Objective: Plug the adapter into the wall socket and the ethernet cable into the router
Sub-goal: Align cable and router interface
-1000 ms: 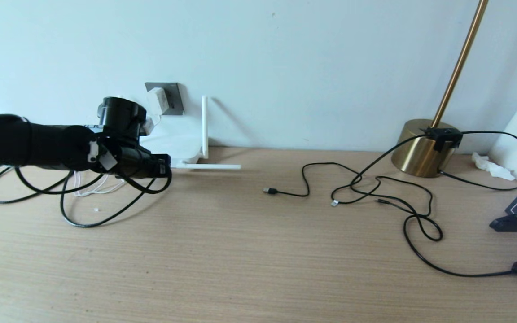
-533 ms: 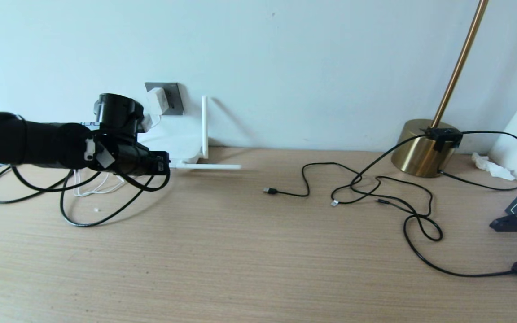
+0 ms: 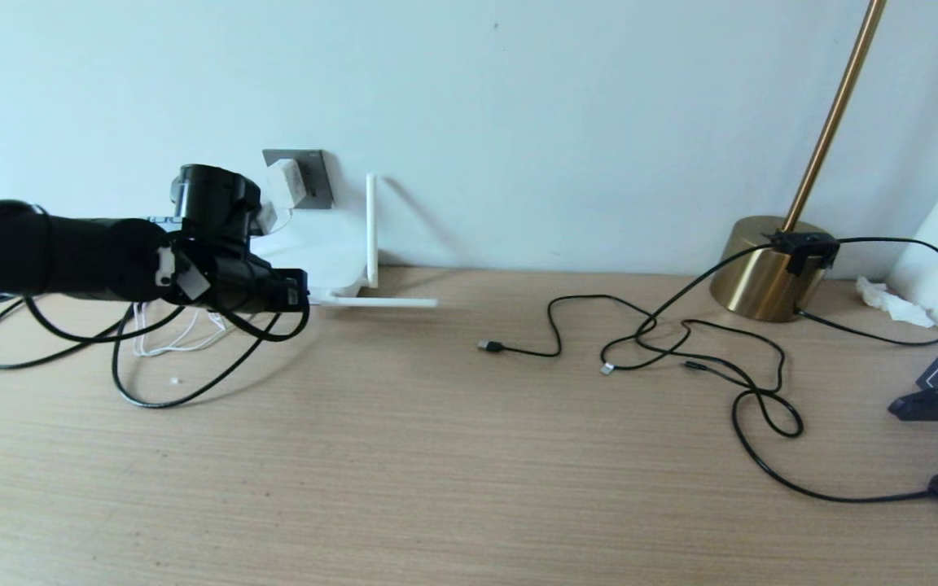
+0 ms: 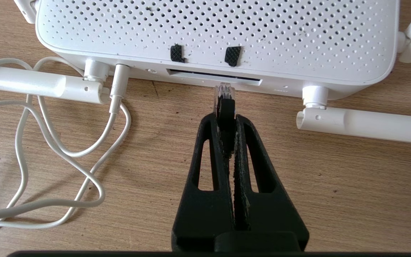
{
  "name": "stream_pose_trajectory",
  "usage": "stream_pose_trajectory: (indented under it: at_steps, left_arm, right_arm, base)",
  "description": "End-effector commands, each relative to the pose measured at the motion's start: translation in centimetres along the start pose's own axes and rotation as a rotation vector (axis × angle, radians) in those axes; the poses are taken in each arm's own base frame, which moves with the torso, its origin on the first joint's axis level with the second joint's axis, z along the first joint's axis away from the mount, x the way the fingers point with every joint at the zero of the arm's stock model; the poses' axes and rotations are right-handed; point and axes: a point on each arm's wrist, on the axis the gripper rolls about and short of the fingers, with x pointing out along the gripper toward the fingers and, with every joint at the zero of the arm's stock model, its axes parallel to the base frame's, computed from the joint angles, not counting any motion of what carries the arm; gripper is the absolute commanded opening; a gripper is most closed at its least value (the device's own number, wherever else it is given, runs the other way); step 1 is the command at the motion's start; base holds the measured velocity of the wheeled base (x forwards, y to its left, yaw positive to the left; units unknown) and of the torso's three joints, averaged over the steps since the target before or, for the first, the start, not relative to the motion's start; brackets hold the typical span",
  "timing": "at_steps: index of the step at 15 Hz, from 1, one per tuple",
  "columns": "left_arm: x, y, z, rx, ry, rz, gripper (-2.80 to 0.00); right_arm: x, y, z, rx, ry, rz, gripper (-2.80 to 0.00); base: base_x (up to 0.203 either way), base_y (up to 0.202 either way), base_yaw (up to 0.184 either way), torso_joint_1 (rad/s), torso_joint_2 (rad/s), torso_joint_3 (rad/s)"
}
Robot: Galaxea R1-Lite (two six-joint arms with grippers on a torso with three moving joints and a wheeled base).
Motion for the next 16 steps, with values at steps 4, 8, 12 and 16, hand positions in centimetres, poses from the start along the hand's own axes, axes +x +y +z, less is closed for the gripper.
stream_pose_trajectory:
  at_steps: [4, 8, 12, 16]
  left_arm:
    - [0.85, -0.17, -0.11, -0.005, 0.007, 0.002, -2.8]
    - [0.93, -0.19, -0.09, -0.007, 0.006, 0.002, -2.8]
    - [0.97, -0.15, -0.04, -0.008, 0.005, 0.003, -2.8]
    - [0.97, -0.15, -0.04, -0.008, 0.005, 0.003, -2.8]
  right_arm:
    - [0.01, 0.0, 0.0, 0.0, 0.002, 0.001, 0.0]
    - [0.02, 0.0, 0.0, 0.0, 0.003, 0.0, 0.0]
    - [0.01, 0.0, 0.0, 0.0, 0.002, 0.001, 0.0]
    - [0.01, 0.0, 0.0, 0.0, 0.002, 0.0, 0.0]
  base:
    - [0.0, 0.0, 0.0, 0.0, 0.0, 0.0]
    - [0.0, 0.0, 0.0, 0.0, 0.0, 0.0]
    - [0.0, 0.0, 0.0, 0.0, 0.0, 0.0]
    - [0.0, 0.0, 0.0, 0.0, 0.0, 0.0]
